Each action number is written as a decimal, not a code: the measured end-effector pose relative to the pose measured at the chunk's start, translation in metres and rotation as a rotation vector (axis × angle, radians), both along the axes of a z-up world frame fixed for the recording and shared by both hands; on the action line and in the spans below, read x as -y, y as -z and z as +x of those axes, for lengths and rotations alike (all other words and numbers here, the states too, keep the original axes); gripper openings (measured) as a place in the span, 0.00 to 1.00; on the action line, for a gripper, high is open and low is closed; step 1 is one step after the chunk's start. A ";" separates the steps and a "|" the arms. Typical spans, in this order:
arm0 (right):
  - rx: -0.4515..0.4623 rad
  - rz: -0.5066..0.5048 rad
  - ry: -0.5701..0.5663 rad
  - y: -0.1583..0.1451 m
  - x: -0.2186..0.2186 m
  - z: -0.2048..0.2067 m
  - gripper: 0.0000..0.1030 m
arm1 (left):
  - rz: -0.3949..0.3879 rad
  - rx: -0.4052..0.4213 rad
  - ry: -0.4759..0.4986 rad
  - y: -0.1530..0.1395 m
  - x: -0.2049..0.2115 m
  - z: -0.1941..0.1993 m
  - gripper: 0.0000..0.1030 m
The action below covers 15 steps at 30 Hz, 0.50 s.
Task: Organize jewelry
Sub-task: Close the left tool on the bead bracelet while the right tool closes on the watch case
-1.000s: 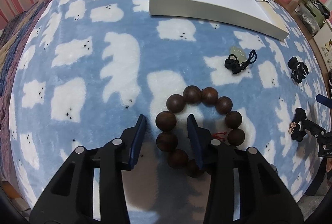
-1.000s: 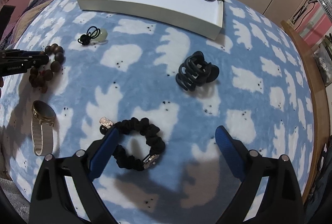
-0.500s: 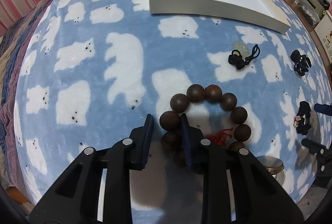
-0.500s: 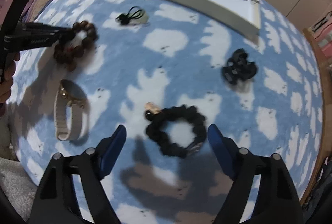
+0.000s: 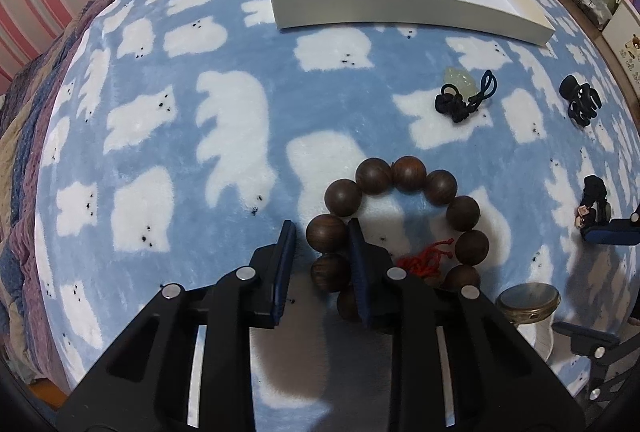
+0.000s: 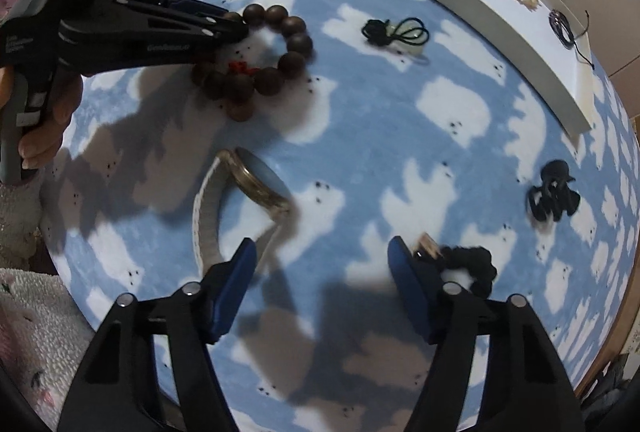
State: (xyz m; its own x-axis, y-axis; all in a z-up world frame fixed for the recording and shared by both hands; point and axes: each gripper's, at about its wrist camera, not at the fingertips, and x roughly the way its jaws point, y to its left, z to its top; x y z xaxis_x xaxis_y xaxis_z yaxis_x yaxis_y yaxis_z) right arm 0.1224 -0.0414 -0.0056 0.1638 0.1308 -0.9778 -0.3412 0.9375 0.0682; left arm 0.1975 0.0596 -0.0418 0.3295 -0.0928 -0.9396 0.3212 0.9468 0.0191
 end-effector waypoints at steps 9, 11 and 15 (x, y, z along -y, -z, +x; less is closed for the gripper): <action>0.008 0.037 0.026 -0.010 0.008 0.003 0.57 | 0.001 0.006 -0.003 0.000 -0.001 -0.004 0.25; 0.019 0.038 0.035 -0.012 0.009 0.005 0.57 | 0.001 0.008 -0.005 0.000 -0.001 -0.004 0.25; -0.011 0.017 0.010 0.001 0.001 0.003 0.56 | 0.001 0.012 -0.002 0.000 -0.001 -0.006 0.25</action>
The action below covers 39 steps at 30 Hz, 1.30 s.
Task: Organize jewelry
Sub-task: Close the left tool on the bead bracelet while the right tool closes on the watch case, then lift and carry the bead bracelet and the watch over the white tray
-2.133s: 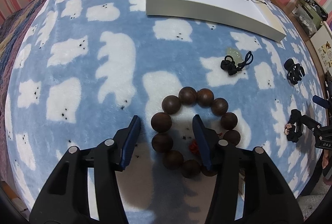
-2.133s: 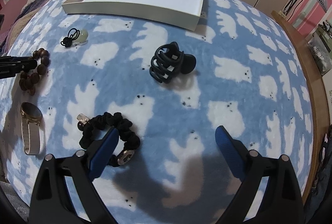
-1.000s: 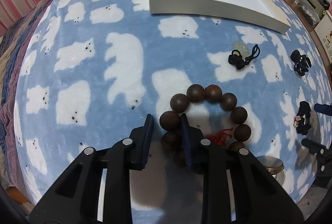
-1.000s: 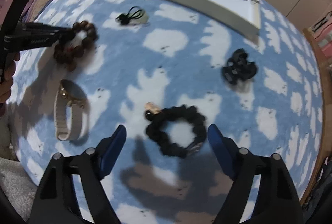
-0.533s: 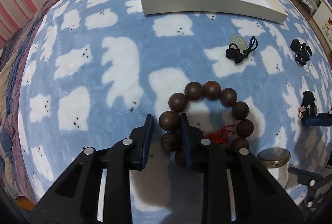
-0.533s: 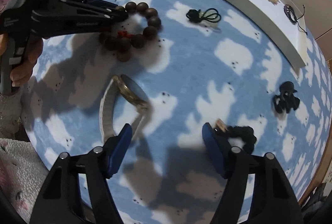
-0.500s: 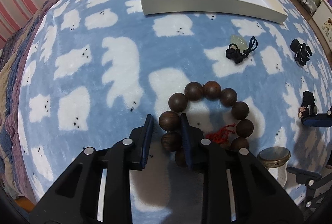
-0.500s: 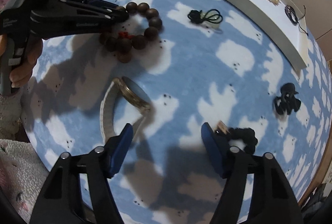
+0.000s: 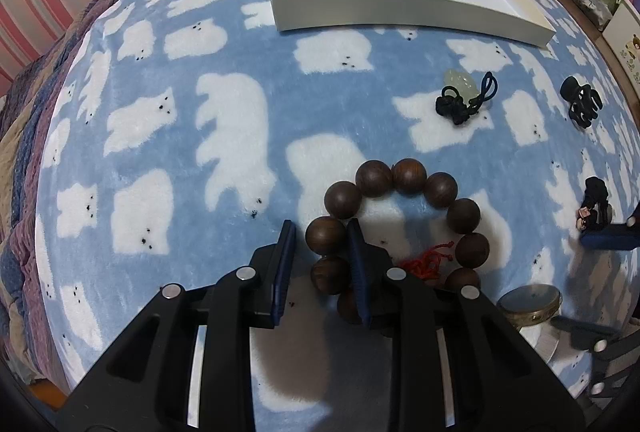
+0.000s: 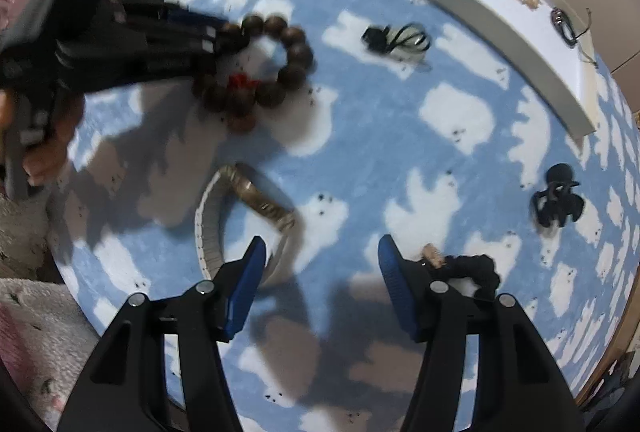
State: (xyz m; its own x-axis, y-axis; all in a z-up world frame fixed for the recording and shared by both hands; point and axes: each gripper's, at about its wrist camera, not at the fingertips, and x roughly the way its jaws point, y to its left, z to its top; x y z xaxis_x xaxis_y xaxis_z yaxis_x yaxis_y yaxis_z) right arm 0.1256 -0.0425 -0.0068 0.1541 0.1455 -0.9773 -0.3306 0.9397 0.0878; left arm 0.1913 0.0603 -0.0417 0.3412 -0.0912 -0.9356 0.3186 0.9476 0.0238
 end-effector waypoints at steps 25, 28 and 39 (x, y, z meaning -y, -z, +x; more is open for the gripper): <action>0.103 0.001 -0.069 0.000 -0.004 -0.019 0.02 | 0.108 0.080 0.008 -0.010 0.019 -0.010 0.18; 0.151 -0.010 -0.063 -0.005 0.002 -0.022 0.02 | 0.152 0.117 0.011 -0.019 0.027 -0.014 0.18; 0.346 -0.027 0.063 -0.042 0.056 0.001 0.02 | 0.252 0.319 0.027 -0.070 0.051 -0.027 0.18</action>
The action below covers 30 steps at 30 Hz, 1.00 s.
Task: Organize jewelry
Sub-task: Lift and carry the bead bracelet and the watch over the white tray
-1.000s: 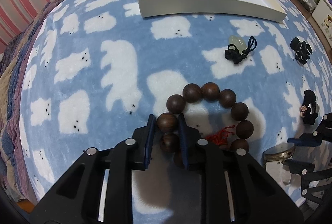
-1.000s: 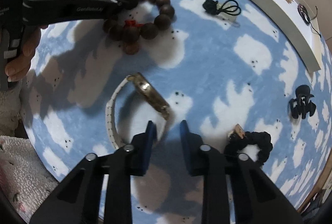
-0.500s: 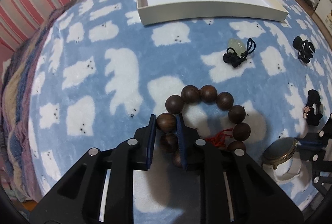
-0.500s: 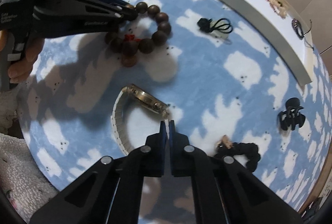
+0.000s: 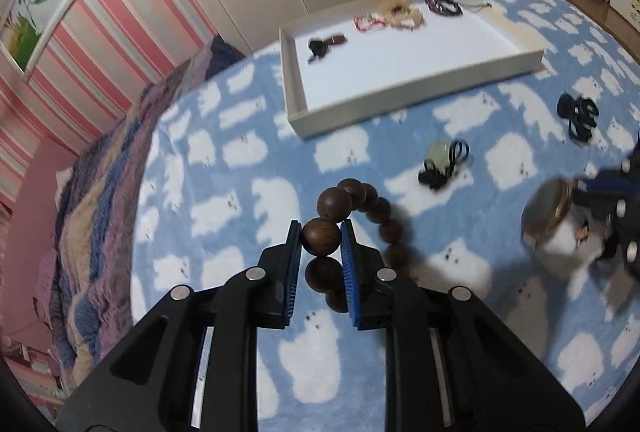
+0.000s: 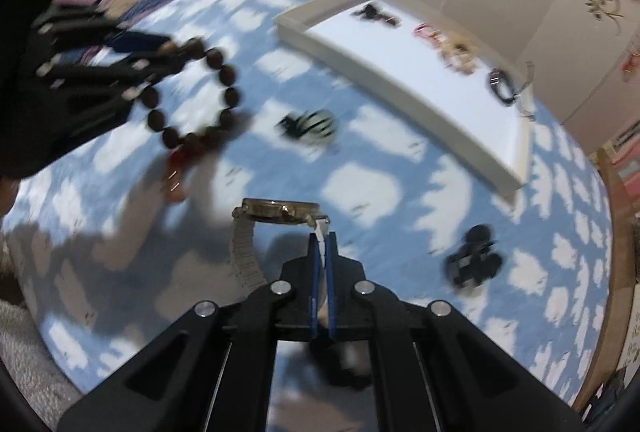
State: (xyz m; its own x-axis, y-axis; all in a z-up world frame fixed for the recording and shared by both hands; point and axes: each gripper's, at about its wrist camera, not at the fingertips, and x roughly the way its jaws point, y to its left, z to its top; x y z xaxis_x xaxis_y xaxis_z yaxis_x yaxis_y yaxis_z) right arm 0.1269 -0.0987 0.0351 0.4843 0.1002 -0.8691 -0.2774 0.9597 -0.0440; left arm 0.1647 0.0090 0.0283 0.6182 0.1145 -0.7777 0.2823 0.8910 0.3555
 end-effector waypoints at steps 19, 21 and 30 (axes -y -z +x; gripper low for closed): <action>0.114 0.114 0.264 -0.015 0.106 0.166 0.02 | -0.175 0.057 0.097 -0.062 0.066 0.137 0.18; 0.107 0.109 0.288 -0.007 0.112 0.184 0.02 | -0.174 0.058 0.120 -0.052 0.079 0.156 0.18; 0.061 0.113 0.388 0.029 0.149 0.238 0.03 | -0.174 -0.034 0.069 -0.005 0.095 0.234 0.18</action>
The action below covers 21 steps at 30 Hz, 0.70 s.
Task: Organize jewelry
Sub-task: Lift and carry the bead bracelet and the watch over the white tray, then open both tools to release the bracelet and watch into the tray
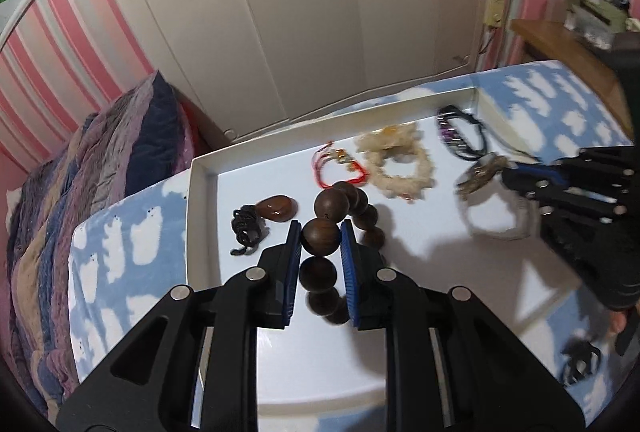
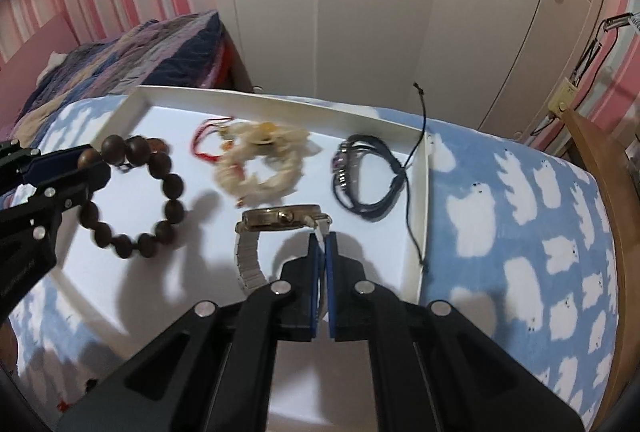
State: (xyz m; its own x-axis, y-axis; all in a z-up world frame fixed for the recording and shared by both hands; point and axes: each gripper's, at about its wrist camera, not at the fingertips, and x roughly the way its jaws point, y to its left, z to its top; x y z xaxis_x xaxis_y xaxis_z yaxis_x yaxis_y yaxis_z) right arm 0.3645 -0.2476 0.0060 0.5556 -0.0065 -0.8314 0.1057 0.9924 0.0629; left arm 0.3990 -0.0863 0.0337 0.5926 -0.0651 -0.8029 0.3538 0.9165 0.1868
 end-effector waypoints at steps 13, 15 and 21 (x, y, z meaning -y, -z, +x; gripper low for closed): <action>-0.032 -0.054 0.064 0.022 0.002 0.031 0.03 | -0.065 -0.149 -0.150 0.052 -0.025 0.042 0.18; -0.046 -0.041 0.066 0.022 0.003 0.033 0.06 | -0.073 -0.170 -0.161 0.057 -0.026 0.044 0.18; -0.089 0.037 0.055 0.021 0.012 0.028 0.09 | -0.071 -0.201 -0.195 0.064 -0.028 0.044 0.18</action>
State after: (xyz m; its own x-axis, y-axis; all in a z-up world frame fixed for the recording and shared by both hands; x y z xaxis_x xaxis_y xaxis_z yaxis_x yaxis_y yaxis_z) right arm 0.3924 -0.2591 -0.0150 0.4794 -0.0027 -0.8776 0.1664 0.9821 0.0879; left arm 0.4430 -0.0579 -0.0299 0.4286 -0.0256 -0.9031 0.1933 0.9790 0.0639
